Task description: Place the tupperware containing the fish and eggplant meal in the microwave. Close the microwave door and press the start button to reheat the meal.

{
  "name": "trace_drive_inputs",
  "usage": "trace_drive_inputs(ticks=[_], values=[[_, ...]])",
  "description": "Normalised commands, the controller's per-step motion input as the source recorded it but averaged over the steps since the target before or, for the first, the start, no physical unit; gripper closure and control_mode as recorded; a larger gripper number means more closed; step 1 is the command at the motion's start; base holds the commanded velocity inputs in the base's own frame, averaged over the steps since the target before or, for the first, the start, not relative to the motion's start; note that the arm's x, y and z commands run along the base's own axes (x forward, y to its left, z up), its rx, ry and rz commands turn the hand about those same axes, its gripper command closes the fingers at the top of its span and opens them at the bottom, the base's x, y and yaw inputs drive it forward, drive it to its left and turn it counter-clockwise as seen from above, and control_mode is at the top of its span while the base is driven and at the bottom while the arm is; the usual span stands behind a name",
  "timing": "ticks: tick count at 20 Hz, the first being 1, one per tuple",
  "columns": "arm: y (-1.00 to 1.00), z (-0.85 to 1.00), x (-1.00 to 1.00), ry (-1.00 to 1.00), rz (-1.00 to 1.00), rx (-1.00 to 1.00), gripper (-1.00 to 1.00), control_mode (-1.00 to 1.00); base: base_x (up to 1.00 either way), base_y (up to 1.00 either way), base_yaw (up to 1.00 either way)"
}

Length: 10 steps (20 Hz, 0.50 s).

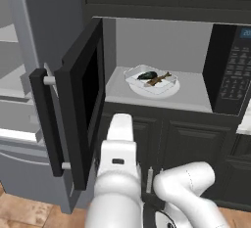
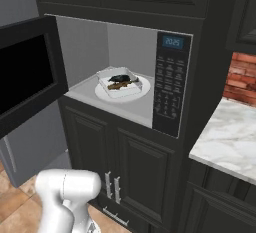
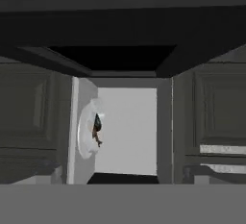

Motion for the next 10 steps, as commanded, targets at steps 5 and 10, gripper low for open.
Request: trace_drive_inputs(ticks=[5,10], values=[[1.00,-0.40,0.00,0.00,0.00,-0.42,-1.00,-1.00,0.00,0.00,0.00],[1.00,-0.20,0.19,0.00,-0.02,-0.34,-1.00,-1.00,0.00,0.00,0.00]])
